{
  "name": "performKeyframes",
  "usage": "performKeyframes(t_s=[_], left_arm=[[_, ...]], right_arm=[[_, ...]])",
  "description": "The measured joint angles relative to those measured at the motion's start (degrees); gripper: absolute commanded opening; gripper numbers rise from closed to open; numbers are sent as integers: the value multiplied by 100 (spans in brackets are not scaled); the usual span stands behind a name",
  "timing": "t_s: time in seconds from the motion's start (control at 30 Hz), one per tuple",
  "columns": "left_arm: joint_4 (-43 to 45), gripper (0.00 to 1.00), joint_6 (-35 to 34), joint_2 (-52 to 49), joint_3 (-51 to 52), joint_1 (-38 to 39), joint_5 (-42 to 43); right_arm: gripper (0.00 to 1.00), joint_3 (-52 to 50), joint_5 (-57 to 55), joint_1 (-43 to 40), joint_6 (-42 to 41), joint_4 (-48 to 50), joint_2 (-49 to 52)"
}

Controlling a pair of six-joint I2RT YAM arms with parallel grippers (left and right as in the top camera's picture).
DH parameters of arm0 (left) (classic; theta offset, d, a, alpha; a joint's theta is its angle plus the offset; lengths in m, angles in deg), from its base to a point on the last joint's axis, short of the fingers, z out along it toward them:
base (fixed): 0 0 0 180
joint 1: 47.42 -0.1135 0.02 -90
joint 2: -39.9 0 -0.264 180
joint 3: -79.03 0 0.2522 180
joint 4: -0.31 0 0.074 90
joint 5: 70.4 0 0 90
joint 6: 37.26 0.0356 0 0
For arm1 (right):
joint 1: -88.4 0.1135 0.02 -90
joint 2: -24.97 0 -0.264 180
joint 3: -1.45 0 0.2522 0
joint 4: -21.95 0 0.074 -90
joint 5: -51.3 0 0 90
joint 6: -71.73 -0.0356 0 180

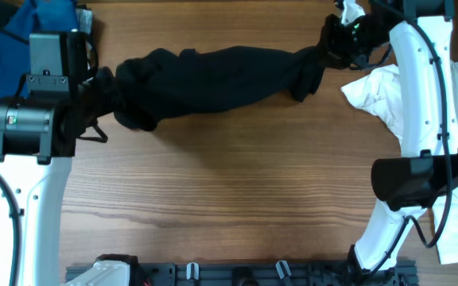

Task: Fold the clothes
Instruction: 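Lower the black T-shirt onto the table, dragging it toward the robot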

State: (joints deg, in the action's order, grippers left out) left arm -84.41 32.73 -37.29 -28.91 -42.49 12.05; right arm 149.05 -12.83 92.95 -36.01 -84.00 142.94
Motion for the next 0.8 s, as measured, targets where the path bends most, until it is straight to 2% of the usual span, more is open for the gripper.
performKeyframes(t_s=[0.23, 0.5, 0.8], left_arm=[[-9, 4, -50, -199, 0, 0, 20], [-79, 4, -55, -844, 2, 0, 136], [-1051, 4, -70, -1375, 138, 0, 1012]], right_arm=[[4, -295, -540, 15, 4, 9, -2], [4, -1834, -721, 15, 52, 7, 0], [4, -1985, -752, 17, 216, 2, 0]])
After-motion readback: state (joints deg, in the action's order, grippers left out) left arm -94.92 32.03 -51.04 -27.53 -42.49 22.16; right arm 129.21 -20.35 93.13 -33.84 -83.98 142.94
